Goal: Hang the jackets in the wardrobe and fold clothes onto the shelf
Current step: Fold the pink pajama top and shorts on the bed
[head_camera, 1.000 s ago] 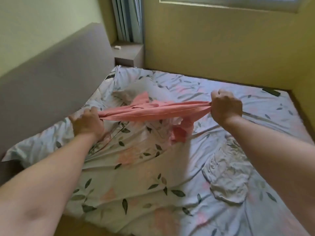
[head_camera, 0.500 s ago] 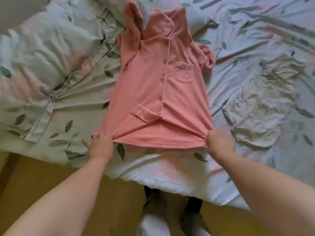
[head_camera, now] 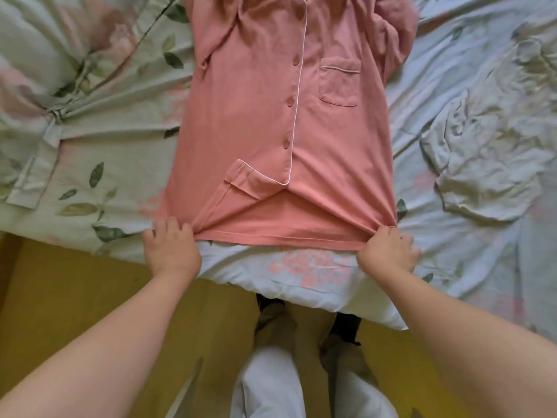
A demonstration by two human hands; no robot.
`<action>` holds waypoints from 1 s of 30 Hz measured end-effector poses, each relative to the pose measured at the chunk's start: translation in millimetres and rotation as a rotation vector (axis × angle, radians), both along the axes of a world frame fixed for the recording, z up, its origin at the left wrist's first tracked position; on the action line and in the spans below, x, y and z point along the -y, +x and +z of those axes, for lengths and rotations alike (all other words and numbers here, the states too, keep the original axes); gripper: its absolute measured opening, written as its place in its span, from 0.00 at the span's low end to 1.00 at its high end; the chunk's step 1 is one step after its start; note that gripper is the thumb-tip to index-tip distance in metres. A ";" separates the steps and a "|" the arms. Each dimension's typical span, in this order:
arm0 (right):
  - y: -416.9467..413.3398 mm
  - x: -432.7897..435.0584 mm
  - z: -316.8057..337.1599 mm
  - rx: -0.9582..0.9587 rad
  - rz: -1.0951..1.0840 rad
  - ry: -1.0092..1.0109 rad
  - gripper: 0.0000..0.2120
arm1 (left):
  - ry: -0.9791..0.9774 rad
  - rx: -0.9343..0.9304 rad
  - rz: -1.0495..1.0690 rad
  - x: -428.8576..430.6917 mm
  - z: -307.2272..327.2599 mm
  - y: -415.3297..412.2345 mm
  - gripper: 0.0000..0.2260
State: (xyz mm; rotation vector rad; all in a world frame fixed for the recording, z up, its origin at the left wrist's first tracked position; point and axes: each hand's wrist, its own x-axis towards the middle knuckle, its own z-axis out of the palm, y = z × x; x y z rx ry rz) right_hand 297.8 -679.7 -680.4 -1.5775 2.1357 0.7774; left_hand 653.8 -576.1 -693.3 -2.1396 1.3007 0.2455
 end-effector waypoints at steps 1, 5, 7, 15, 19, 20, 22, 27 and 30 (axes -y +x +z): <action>7.7 -6.1 1.2 0.076 -0.146 0.003 0.30 | -0.003 0.011 0.027 4.5 2.8 -7.3 0.16; 29.3 -24.7 0.1 0.466 -0.555 -0.200 0.39 | -0.189 -0.093 0.113 19.0 6.6 -31.7 0.24; 35.1 -26.0 -1.8 0.736 -0.772 -0.406 0.32 | -0.336 -0.194 0.122 28.7 6.4 -45.7 0.29; 20.6 6.6 -3.4 1.031 -1.853 -0.349 0.06 | -0.506 -1.231 0.922 75.3 -11.3 -136.4 0.11; 11.9 6.7 -3.9 1.092 -1.836 -0.358 0.07 | -0.610 -1.552 1.555 112.2 -12.9 -171.0 0.02; 9.1 6.5 -1.4 1.083 -1.820 -0.420 0.08 | -0.638 -1.555 1.651 120.0 -10.8 -175.4 0.01; 2.2 6.5 3.6 1.083 -1.792 -0.548 0.14 | -0.731 -1.552 1.777 131.1 -10.6 -180.1 0.04; -12.9 5.8 6.9 1.215 -1.865 -0.627 0.22 | -0.875 -1.490 1.815 147.4 -9.7 -185.8 0.11; -17.4 4.8 6.0 1.226 -1.887 -0.589 0.21 | -0.879 -1.445 1.819 151.7 -13.4 -183.4 0.15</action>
